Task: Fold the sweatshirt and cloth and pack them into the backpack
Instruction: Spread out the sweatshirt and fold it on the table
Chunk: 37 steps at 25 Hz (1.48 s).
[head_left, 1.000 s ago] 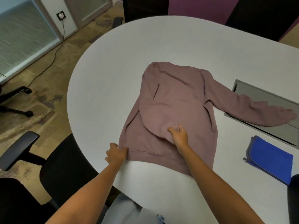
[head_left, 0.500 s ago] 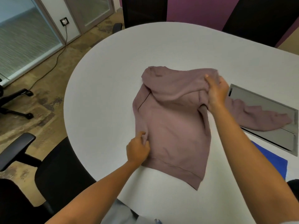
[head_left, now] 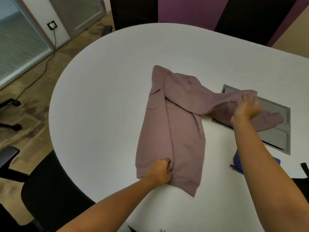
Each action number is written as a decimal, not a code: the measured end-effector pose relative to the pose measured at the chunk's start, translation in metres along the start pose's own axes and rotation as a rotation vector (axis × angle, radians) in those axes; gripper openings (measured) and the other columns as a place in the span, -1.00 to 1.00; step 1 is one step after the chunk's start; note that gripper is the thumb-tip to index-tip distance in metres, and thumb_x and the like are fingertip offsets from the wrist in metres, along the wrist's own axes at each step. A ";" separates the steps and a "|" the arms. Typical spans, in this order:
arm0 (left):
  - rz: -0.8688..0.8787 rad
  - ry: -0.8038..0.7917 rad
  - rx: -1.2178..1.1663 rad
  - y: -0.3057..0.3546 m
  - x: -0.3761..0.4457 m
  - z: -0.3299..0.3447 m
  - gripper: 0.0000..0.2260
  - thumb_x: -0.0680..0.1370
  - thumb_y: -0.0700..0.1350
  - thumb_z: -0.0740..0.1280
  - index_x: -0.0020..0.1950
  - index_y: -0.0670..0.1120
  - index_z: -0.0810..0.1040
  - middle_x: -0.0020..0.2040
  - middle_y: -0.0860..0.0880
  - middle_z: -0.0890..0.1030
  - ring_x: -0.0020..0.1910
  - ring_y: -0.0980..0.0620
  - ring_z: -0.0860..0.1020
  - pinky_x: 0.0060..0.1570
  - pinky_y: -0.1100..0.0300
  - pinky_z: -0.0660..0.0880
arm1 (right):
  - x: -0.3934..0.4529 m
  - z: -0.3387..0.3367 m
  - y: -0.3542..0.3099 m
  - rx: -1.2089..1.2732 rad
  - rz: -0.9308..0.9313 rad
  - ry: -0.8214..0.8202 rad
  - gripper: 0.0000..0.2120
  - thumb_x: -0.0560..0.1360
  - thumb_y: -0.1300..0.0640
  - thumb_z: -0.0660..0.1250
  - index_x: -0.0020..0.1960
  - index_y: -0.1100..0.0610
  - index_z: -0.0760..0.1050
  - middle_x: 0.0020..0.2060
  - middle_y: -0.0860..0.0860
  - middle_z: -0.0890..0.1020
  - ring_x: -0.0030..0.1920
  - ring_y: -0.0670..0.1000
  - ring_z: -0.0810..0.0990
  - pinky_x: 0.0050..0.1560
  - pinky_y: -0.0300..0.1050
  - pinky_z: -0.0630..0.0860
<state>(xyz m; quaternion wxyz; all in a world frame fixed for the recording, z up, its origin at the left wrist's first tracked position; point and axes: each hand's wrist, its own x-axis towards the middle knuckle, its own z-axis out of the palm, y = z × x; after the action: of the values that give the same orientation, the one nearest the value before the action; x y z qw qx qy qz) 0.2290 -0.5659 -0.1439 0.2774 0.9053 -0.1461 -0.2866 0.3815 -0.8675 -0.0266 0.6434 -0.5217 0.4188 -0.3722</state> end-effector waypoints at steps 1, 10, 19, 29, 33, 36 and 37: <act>-0.003 -0.002 -0.016 -0.002 0.002 0.001 -0.89 0.40 -0.21 0.28 -0.13 -0.05 0.43 -0.20 -0.05 0.57 -0.21 -0.12 0.56 -0.07 -0.06 0.62 | 0.005 -0.003 0.002 -0.013 0.033 -0.005 -0.74 0.56 0.16 0.38 0.21 0.22 0.55 -0.01 -0.07 0.64 -0.12 -0.14 0.61 -0.24 -0.39 0.55; 0.274 -0.063 -0.199 0.010 0.003 0.005 -0.89 0.35 -0.20 0.24 -0.29 0.01 0.37 -0.39 0.11 0.44 -0.42 0.03 0.43 -0.11 -0.04 0.59 | 0.044 -0.017 -0.038 0.150 -0.263 0.100 -0.63 0.56 0.09 0.33 0.27 0.28 0.49 0.20 0.07 0.60 0.19 -0.02 0.61 0.28 -0.08 0.54; 0.143 -0.316 -0.046 -0.014 -0.003 0.014 -0.47 0.47 -0.18 0.28 0.45 0.03 0.40 0.02 -0.06 0.62 -0.06 -0.04 0.58 0.01 0.15 0.56 | 0.051 -0.023 -0.002 0.115 -0.229 0.169 -0.66 0.53 0.09 0.30 0.21 0.28 0.52 0.20 0.17 0.61 0.21 0.08 0.61 0.21 -0.02 0.57; -0.415 0.128 -1.157 -0.034 0.008 -0.019 -0.68 0.69 -0.05 0.15 0.15 -0.22 0.62 -0.17 -0.17 0.64 -0.34 -0.05 0.60 -0.30 0.08 0.60 | -0.157 -0.031 0.092 -0.526 -0.996 -1.185 -0.69 0.50 0.22 0.25 0.18 0.19 0.63 0.06 0.09 0.68 0.06 0.03 0.59 0.12 0.01 0.53; -0.557 0.296 -1.129 -0.065 0.010 -0.026 -0.55 0.62 0.24 0.20 -0.06 -0.11 0.63 -0.15 -0.10 0.71 -0.15 -0.12 0.69 -0.09 -0.11 0.67 | -0.205 -0.084 0.180 -1.002 -0.934 -1.705 -0.66 0.57 0.17 0.23 0.29 -0.02 0.57 0.15 -0.05 0.66 0.05 0.02 0.54 0.08 0.04 0.55; -0.530 0.265 -0.873 -0.073 0.006 -0.024 -0.76 0.46 0.01 0.51 -0.14 -0.14 0.60 -0.23 -0.12 0.68 -0.19 -0.15 0.68 -0.13 -0.10 0.67 | -0.209 -0.091 0.184 -1.112 -0.865 -1.693 -0.64 0.59 0.14 0.23 0.36 -0.07 0.51 0.16 -0.04 0.64 0.08 0.01 0.48 0.14 0.01 0.51; -0.510 0.284 -0.786 -0.075 0.006 -0.021 -0.82 0.42 -0.07 0.54 -0.14 -0.13 0.60 -0.24 -0.12 0.68 -0.19 -0.15 0.68 -0.12 -0.07 0.67 | -0.210 -0.091 0.179 -1.118 -0.882 -1.704 -0.63 0.59 0.11 0.25 0.37 -0.05 0.50 0.16 -0.03 0.64 0.09 0.01 0.48 0.16 -0.01 0.49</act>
<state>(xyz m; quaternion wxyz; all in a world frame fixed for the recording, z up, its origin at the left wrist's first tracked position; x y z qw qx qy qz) 0.2541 -0.4993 -0.1756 0.5364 0.7691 0.2389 -0.2525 0.2262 -0.6758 -0.1806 0.2059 -0.9269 -0.2739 0.1531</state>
